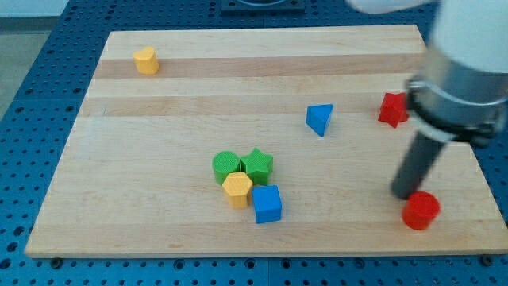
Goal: Move the red star right to the blue triangle
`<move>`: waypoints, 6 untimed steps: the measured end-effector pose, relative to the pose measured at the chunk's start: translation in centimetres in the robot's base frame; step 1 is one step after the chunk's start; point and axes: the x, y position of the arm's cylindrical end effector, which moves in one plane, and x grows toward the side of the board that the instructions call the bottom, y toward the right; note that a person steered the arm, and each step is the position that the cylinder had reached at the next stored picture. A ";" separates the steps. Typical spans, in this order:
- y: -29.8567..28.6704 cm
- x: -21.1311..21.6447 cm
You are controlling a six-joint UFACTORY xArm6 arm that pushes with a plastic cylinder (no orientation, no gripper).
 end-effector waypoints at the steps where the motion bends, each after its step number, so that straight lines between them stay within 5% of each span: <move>1: 6.6 -1.4; 3: 7.3 -6.4; 4: 7.3 -14.1; 6: 6.8 -16.6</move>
